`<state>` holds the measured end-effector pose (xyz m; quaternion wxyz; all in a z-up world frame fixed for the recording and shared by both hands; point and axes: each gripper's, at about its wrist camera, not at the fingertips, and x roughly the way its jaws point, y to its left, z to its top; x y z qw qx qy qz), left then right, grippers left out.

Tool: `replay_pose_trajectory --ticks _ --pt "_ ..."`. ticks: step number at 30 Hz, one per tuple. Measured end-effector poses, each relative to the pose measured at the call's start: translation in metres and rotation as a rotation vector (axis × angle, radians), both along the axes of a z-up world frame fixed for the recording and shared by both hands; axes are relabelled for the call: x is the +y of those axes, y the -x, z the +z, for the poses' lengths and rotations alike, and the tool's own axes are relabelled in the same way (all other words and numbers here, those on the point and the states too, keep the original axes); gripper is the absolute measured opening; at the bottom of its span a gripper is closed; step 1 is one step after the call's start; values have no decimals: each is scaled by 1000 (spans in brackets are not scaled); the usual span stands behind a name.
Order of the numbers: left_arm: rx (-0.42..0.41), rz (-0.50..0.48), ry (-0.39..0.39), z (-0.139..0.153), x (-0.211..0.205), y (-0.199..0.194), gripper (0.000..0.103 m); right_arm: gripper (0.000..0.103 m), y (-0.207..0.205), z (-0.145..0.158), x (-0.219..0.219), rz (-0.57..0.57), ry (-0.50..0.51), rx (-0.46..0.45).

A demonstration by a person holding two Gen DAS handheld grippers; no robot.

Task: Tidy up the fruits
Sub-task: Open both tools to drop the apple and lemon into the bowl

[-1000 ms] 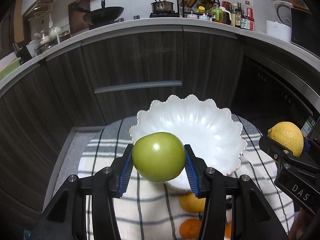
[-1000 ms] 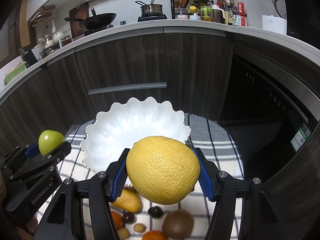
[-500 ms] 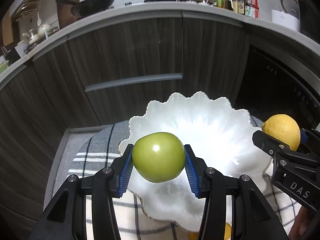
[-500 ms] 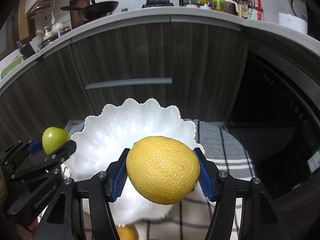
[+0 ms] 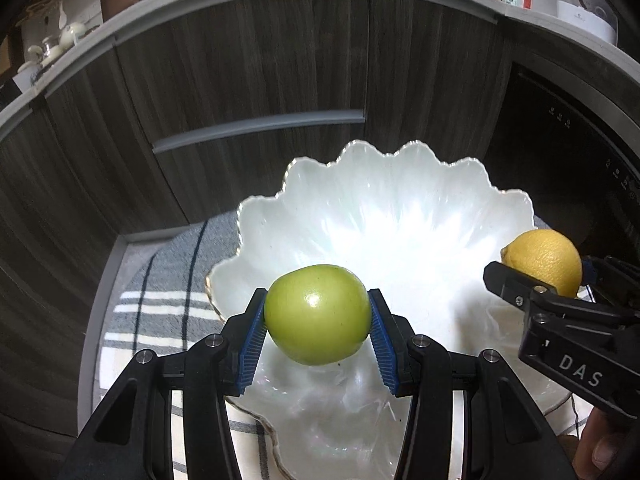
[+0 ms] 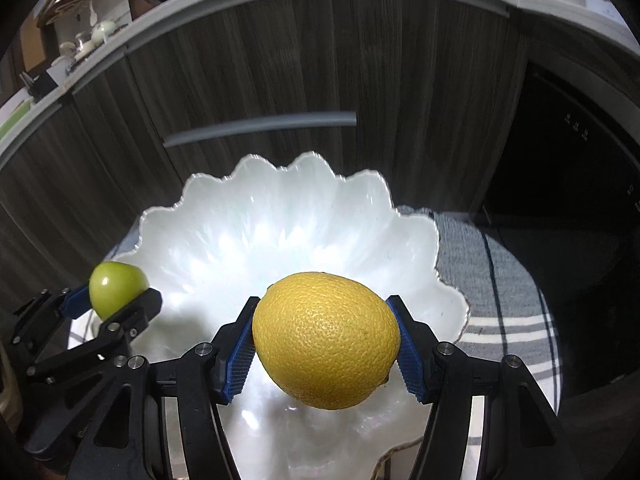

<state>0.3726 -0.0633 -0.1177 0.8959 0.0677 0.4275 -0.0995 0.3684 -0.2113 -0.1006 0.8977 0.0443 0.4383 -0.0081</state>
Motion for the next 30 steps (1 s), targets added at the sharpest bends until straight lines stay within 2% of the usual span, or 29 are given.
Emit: replay_pose_trajectory --ticks 7,9,11,12,13,14,21,27,30 --pt "56 5 -25 -13 -4 1 48 63 0 -16 -5 0 -29 41" --pt "45 12 -30 -12 -2 3 54 63 1 -16 -6 -5 -24 44" --pt "17 19 -42 -8 -2 6 75 66 3 -11 -6 -6 -11 24" --pt "3 21 -47 -5 -2 8 77 70 5 -6 -5 -9 14 1" --pt "-5 17 -48 -2 -2 10 77 78 7 -3 -5 -9 26 -13" --pt "-13 11 -53 1 -3 12 77 81 9 3 -5 -8 35 -33" --pt "-84 55 -49 34 4 28 83 82 31 44 -10 -66 106 -134" --pt "-166 47 -74 65 2 64 83 84 65 69 -13 -89 127 -191" --pt "-178 36 -69 75 1 83 83 84 84 76 -16 -105 112 -208"
